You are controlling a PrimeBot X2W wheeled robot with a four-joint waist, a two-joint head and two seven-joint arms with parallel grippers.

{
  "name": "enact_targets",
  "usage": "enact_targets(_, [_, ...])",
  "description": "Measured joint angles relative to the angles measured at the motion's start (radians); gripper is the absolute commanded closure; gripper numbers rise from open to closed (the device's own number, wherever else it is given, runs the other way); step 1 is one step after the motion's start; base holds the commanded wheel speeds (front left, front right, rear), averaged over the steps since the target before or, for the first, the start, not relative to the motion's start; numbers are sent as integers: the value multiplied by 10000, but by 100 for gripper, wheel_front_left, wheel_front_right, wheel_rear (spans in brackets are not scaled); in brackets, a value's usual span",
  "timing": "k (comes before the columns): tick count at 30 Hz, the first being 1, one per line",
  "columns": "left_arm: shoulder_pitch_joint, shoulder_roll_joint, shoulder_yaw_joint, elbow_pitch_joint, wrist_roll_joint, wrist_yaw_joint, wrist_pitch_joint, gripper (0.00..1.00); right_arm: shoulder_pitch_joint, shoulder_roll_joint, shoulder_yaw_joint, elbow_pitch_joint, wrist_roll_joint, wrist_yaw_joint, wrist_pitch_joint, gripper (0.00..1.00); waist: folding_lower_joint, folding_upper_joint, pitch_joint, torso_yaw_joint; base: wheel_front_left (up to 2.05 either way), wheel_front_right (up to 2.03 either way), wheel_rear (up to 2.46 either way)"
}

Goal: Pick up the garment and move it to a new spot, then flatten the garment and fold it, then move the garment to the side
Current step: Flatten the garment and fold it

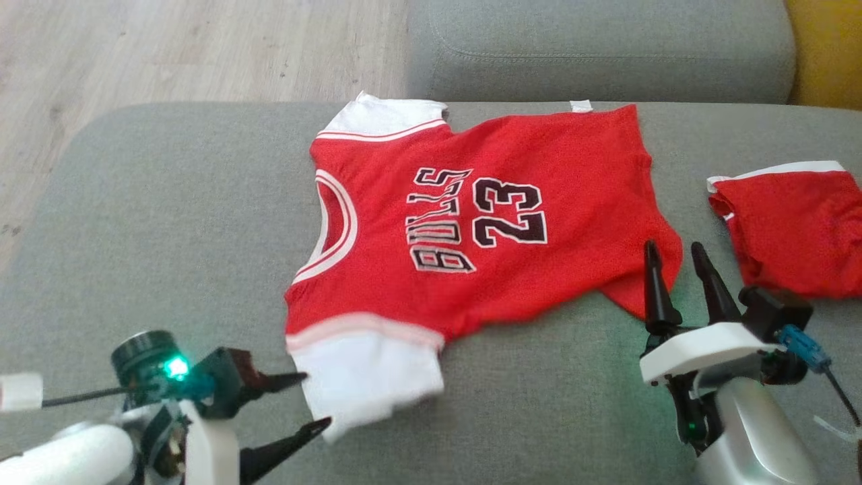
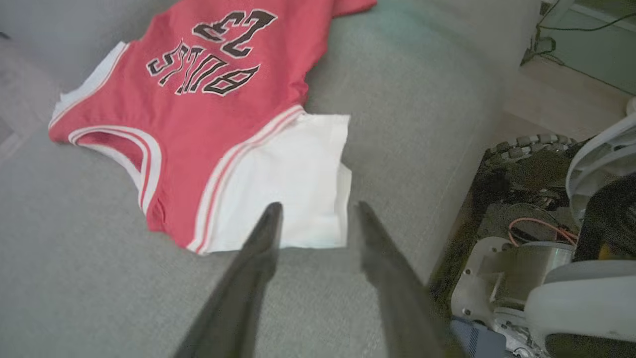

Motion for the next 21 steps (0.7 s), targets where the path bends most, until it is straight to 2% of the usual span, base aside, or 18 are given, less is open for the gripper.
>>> enact_targets(5, [-115,-33,165,1394,-8,27,-1127,0,3,0,31,-54,-4,0,0,0,0,0,-69,-69,0,0,0])
enact_targets(6, [-168,-105,368,1724,-42,219,-1542,0,6,0,31,-125,-4,0,0,0,0,0,-83,-83,0,0,0])
enact_targets(8, [-188,-441,1009,2353,-280,968,-2545,0,39,2,33,-337,-4,0,0,0,0,0,-113,-115,0,0,0])
enact_targets(11, [19,-1346,2359,3237,-1317,2539,-4535,0,166,4,159,-723,-35,-2,0,0,0,0,-155,-201,0,0,0])
enact_targets(12, [19,-1346,2359,3237,-1317,2539,-4535,0,166,4,159,-723,-35,-2,0,0,0,0,-155,-201,0,0,0])
enact_targets(13, [182,-1632,2794,3480,-1668,2955,-5097,0,198,13,171,-867,-61,0,0,0,2,0,-181,-235,0,0,0])
enact_targets(15, [765,-2199,3670,3812,-2290,3584,-5526,0,287,15,94,-1133,-107,0,0,0,1,0,-232,-293,0,0,0])
enact_targets(16, [1175,-2514,4171,3935,-2445,3820,-5591,0,365,13,71,-1267,-107,0,0,0,1,0,-256,-305,0,0,0])
enact_targets(18, [2123,-3296,5590,3927,-1994,4057,-5593,0,536,15,61,-1421,-107,0,0,0,1,0,-298,-307,0,0,0])
enact_targets(21, [3464,-4468,7411,3705,-773,4077,-5599,0,765,19,71,-1490,-119,-2,0,0,0,0,-305,-299,0,0,0])
